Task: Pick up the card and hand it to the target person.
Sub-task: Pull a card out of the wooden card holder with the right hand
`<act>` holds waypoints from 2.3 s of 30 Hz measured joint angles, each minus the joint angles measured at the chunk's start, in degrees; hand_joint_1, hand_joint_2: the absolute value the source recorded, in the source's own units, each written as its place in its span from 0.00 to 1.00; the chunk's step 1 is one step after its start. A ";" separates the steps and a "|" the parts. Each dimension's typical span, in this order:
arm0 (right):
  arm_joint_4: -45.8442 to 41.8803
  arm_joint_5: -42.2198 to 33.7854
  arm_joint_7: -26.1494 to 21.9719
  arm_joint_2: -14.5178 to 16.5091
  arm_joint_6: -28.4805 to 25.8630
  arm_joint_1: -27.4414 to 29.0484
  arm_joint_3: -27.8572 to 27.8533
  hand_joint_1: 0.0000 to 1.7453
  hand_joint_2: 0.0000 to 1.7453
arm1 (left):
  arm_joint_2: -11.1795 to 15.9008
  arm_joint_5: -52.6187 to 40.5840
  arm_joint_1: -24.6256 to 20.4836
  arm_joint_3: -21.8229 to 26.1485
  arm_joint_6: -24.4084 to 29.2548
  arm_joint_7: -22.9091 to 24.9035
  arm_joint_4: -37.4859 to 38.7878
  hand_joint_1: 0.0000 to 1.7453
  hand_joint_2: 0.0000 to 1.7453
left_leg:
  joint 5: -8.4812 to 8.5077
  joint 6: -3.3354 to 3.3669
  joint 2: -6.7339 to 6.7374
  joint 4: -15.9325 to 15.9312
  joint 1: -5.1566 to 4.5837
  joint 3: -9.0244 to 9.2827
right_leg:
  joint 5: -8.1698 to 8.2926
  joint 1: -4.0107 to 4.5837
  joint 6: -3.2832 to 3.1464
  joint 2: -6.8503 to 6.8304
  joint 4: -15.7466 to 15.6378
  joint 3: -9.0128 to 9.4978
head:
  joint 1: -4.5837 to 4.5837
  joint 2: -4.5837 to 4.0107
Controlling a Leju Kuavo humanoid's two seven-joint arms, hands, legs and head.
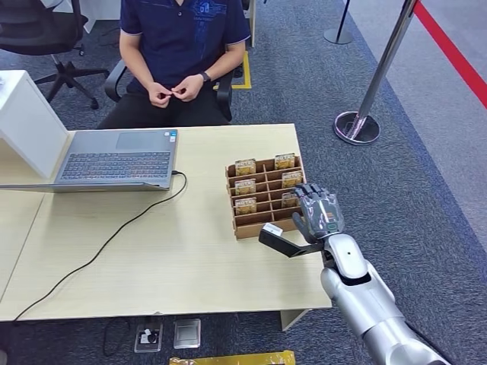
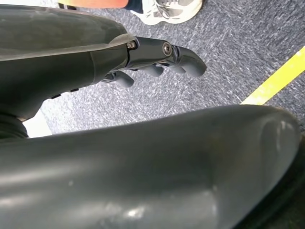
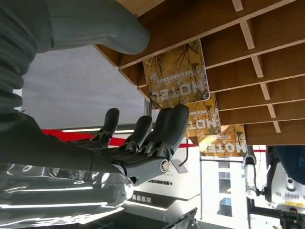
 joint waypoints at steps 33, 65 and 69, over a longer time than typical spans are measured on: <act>2.12 3.93 1.52 1.30 -7.10 -3.37 0.20 0.36 1.00 | -0.01 -0.72 -0.28 -2.00 -0.15 -0.26 0.00 0.00 0.00 | 0.00 0.00 0.00 0.00 0.00 -0.02 | 0.00 0.00 0.00 0.00 0.00 0.00 | 0.01 -0.01; 8.67 9.45 5.03 4.34 -6.06 -4.81 -0.01 0.39 1.00 | -0.01 -0.70 -0.51 -3.01 -0.37 -0.05 0.00 0.00 0.00 | 0.00 0.00 0.01 0.00 0.00 0.04 | 0.00 0.00 0.00 0.00 0.00 0.04 | -0.01 0.00; 9.73 9.94 5.44 4.35 -5.99 -5.58 -0.10 0.39 1.00 | -0.01 -0.69 -0.49 -3.01 -0.37 -0.05 0.00 0.00 0.00 | 0.00 0.00 0.01 0.00 0.00 0.05 | 0.01 0.00 0.00 0.00 0.00 0.05 | 0.03 -0.01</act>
